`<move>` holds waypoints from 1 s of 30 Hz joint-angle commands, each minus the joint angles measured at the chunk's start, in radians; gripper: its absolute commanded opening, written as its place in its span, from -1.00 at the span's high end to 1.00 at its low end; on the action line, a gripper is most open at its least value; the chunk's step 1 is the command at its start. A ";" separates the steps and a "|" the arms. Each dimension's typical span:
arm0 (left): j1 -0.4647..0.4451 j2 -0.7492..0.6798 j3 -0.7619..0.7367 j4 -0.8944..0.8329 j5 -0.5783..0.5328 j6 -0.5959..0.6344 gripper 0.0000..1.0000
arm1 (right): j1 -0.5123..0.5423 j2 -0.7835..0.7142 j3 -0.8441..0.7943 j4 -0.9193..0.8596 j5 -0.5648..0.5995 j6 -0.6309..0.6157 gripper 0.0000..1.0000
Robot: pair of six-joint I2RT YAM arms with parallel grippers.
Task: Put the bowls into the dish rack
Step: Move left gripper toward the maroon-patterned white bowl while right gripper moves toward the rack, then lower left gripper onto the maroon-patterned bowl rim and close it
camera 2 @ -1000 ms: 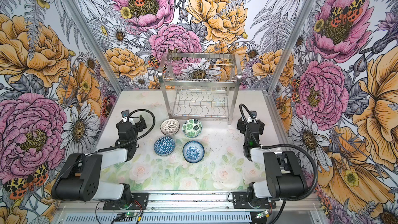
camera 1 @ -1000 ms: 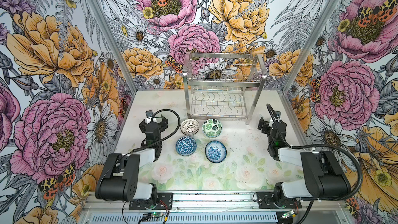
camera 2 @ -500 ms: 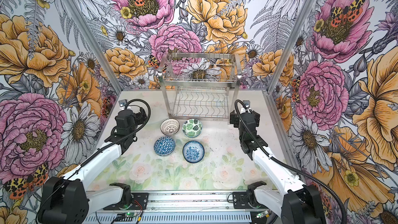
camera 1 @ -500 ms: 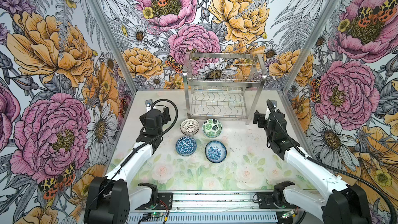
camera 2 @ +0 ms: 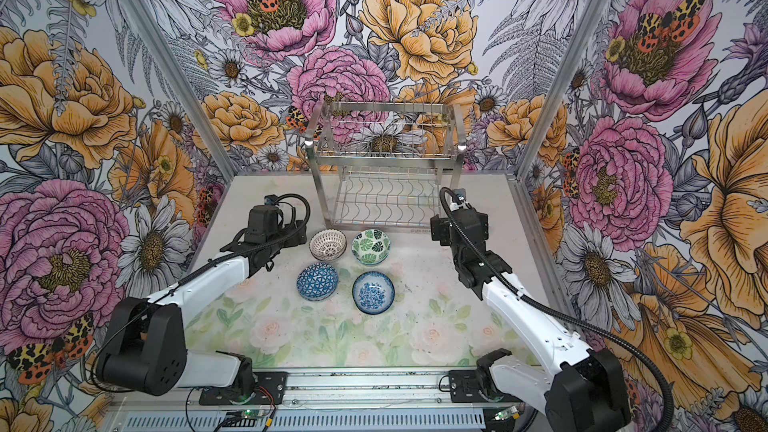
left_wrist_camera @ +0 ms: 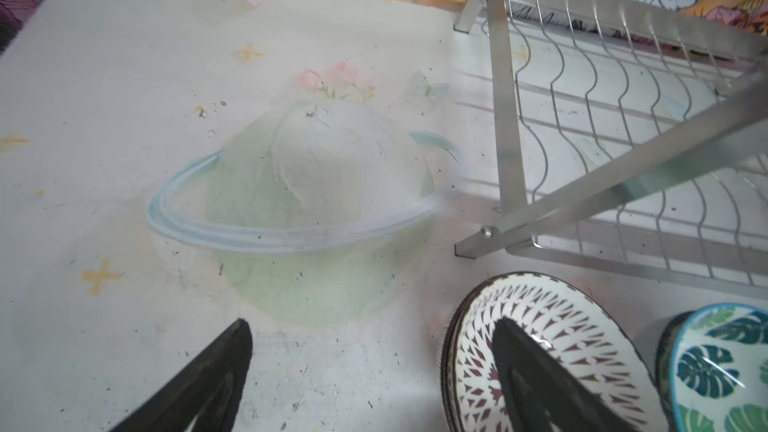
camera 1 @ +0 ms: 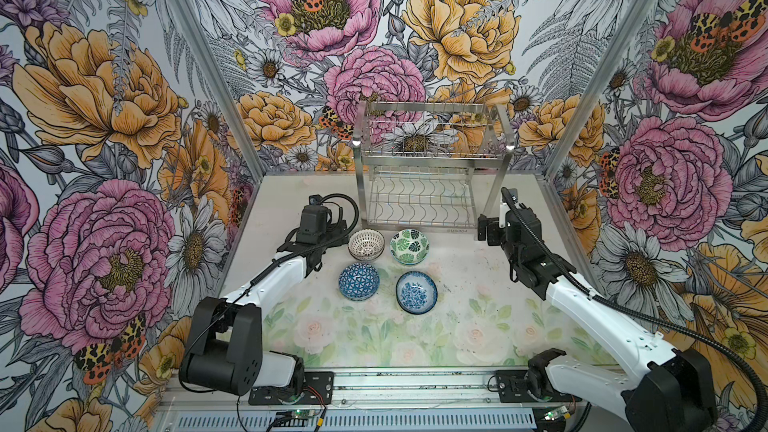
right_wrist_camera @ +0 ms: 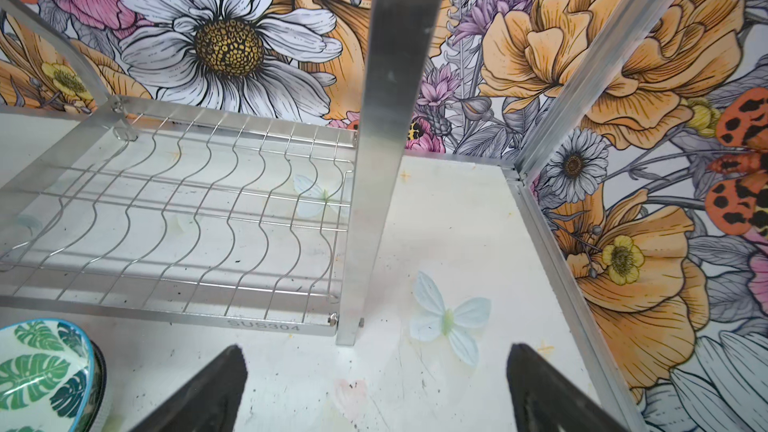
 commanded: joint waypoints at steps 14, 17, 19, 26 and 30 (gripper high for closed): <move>-0.074 0.083 0.100 -0.137 0.091 -0.033 0.03 | 0.034 0.050 0.040 -0.016 0.024 -0.018 -0.99; -0.084 0.101 0.102 -0.143 0.089 -0.034 0.17 | 0.035 0.056 0.039 -0.016 0.026 -0.017 -0.99; -0.090 0.114 0.103 -0.147 0.083 -0.033 0.27 | 0.034 0.057 0.038 -0.016 0.027 -0.019 -0.99; -0.106 0.144 0.119 -0.150 0.075 -0.036 0.46 | 0.034 0.054 0.034 -0.015 0.029 -0.022 -0.99; -0.113 0.157 0.134 -0.166 0.060 -0.033 0.62 | 0.034 0.055 0.030 -0.016 0.036 -0.024 -0.99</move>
